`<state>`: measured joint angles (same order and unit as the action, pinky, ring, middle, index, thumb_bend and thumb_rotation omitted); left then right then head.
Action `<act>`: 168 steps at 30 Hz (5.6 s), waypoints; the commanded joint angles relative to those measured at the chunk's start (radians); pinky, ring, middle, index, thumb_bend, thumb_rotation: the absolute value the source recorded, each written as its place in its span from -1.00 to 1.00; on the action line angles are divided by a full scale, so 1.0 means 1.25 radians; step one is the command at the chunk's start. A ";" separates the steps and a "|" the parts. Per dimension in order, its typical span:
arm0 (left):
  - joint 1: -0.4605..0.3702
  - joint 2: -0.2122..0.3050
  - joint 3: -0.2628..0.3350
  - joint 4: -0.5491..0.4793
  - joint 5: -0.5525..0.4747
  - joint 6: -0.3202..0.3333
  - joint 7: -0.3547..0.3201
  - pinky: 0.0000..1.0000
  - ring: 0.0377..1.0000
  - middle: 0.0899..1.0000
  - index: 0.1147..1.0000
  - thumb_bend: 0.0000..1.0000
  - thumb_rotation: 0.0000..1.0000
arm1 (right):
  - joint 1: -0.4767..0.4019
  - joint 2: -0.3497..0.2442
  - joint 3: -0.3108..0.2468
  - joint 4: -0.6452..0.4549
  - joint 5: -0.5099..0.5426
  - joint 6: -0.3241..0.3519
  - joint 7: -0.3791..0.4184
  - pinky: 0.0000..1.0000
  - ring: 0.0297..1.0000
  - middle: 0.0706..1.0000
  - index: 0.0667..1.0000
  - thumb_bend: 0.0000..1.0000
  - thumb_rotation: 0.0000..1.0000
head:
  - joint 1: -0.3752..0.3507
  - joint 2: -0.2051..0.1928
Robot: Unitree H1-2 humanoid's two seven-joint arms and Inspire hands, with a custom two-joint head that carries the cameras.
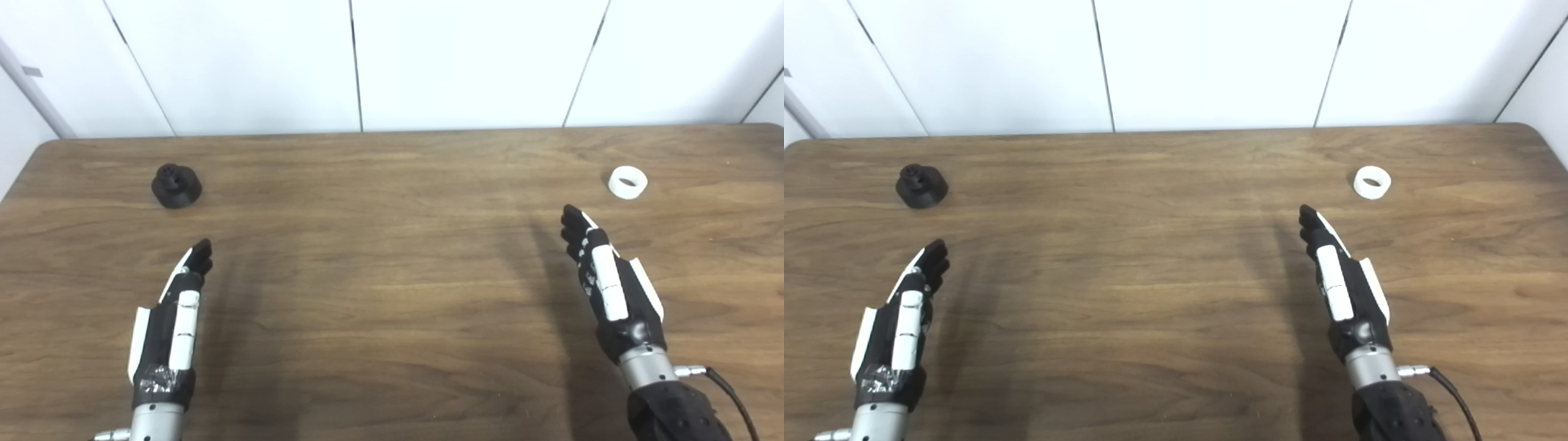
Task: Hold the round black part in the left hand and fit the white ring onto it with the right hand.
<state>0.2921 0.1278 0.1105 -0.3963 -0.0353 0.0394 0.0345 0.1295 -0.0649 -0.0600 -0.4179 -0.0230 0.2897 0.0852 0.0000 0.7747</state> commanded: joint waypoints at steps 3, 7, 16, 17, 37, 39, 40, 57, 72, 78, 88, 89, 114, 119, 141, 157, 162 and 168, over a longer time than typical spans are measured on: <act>-0.010 -0.016 0.002 -0.017 0.006 -0.026 0.006 1.00 0.90 0.88 0.82 0.04 0.85 | -0.002 -0.010 -0.002 -0.027 0.005 -0.020 -0.005 0.97 0.90 0.88 0.82 0.10 1.00 | 0.005 0.002; -0.008 -0.016 0.000 -0.014 0.007 -0.029 0.005 1.00 0.90 0.88 0.83 0.05 0.85 | 0.000 -0.012 -0.002 -0.028 0.004 -0.019 -0.004 0.95 0.90 0.88 0.82 0.10 1.00 | 0.015 -0.005; 0.001 -0.027 -0.018 0.002 0.011 -0.057 0.003 1.00 0.91 0.89 0.84 0.01 0.82 | 0.011 -0.026 -0.005 -0.007 0.015 -0.049 0.006 0.95 0.90 0.88 0.83 0.08 1.00 | 0.101 -0.063; 0.002 -0.030 -0.021 0.003 0.018 -0.057 0.007 1.00 0.91 0.89 0.83 0.02 0.81 | 0.013 -0.028 -0.008 -0.004 0.023 -0.053 0.008 0.97 0.91 0.89 0.84 0.06 1.00 | 0.110 -0.068; 0.010 -0.065 -0.105 0.078 0.105 -0.122 0.061 0.99 0.93 0.88 0.82 0.09 0.74 | 0.020 -0.074 -0.029 0.060 0.083 -0.109 0.050 1.00 1.00 1.00 0.94 -0.05 1.00 | 0.306 -0.208; 0.009 -0.066 -0.110 0.088 0.103 -0.134 0.065 0.99 0.94 0.89 0.83 0.07 0.73 | 0.017 -0.077 -0.030 0.071 0.089 -0.125 0.056 1.00 1.00 1.00 0.94 -0.07 1.00 | 0.314 -0.217; 0.009 -0.066 -0.112 0.094 0.102 -0.140 0.067 0.98 0.93 0.89 0.84 0.07 0.72 | 0.015 -0.075 -0.031 0.073 0.084 -0.125 0.052 1.00 1.00 1.00 0.94 -0.07 1.00 | 0.318 -0.222; 0.008 -0.069 -0.121 0.128 0.122 -0.180 0.087 0.93 0.93 0.90 0.85 0.12 0.60 | 0.013 -0.075 -0.024 0.093 0.026 -0.142 0.041 0.75 0.87 0.82 0.78 0.19 1.00 | 0.316 -0.240; -0.071 0.000 -0.072 -0.070 0.286 0.100 0.084 0.97 0.93 0.87 0.81 0.71 -0.36 | 0.004 -0.071 -0.022 0.097 0.009 -0.141 0.035 0.78 0.88 0.83 0.79 0.37 1.00 | 0.291 -0.222; -0.135 0.085 -0.037 -0.091 0.430 0.195 0.039 0.92 0.94 0.90 0.79 0.85 -0.34 | 0.001 -0.084 -0.016 0.112 0.042 -0.158 0.045 0.95 0.97 0.92 0.88 0.25 1.00 | 0.288 -0.220; -0.240 0.193 0.021 0.037 0.516 0.231 0.025 1.00 0.96 0.89 0.75 0.91 -0.33 | 0.003 -0.084 -0.012 0.109 0.078 -0.151 0.041 1.00 1.00 0.96 0.92 0.10 1.00 | 0.287 -0.215; -0.248 0.200 0.023 0.054 0.517 0.227 0.028 1.00 0.96 0.89 0.75 0.91 -0.30 | 0.004 -0.085 -0.011 0.109 0.079 -0.150 0.041 1.00 1.00 0.96 0.92 0.11 1.00 | 0.287 -0.215; -0.485 0.254 0.009 0.472 0.488 0.215 0.115 1.00 0.94 0.85 0.65 1.00 -0.25 | 0.018 -0.080 -0.002 0.093 0.059 -0.143 0.029 1.00 0.97 0.93 0.90 0.14 1.00 | 0.276 -0.208; -0.533 0.262 -0.012 0.550 0.480 0.208 0.129 1.00 0.95 0.85 0.64 1.00 -0.25 | 0.021 -0.080 0.000 0.092 0.053 -0.148 0.027 0.97 0.95 0.92 0.90 0.13 1.00 | 0.273 -0.208; -0.636 0.282 -0.059 0.730 0.454 0.212 0.149 1.00 0.97 0.86 0.61 0.97 -0.28 | 0.032 -0.077 0.000 0.081 0.052 -0.139 0.022 0.99 0.94 0.91 0.88 0.12 1.00 | 0.266 -0.208; -0.671 0.265 -0.072 0.811 0.397 0.176 0.168 1.00 0.94 0.83 0.57 0.94 -0.31 | 0.035 -0.077 0.001 0.081 0.050 -0.138 0.022 0.98 0.93 0.90 0.87 0.11 0.98 | 0.259 -0.208; -0.675 0.261 -0.082 0.811 0.394 0.177 0.168 1.00 0.94 0.83 0.58 1.00 -0.24 | 0.037 -0.075 0.001 0.080 0.048 -0.138 0.020 0.99 0.93 0.90 0.87 0.09 0.99 | 0.258 -0.208; -0.678 0.258 -0.090 0.815 0.394 0.179 0.173 1.00 0.93 0.82 0.56 0.97 -0.32 | 0.040 -0.076 0.001 0.073 0.043 -0.130 0.018 0.99 0.94 0.91 0.89 0.09 1.00 | 0.257 -0.204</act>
<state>-0.5070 0.4368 0.0002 0.6247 0.4624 0.2744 0.2370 0.1686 -0.1594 -0.0595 -0.3048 0.0415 0.1143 0.1188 0.3206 0.5185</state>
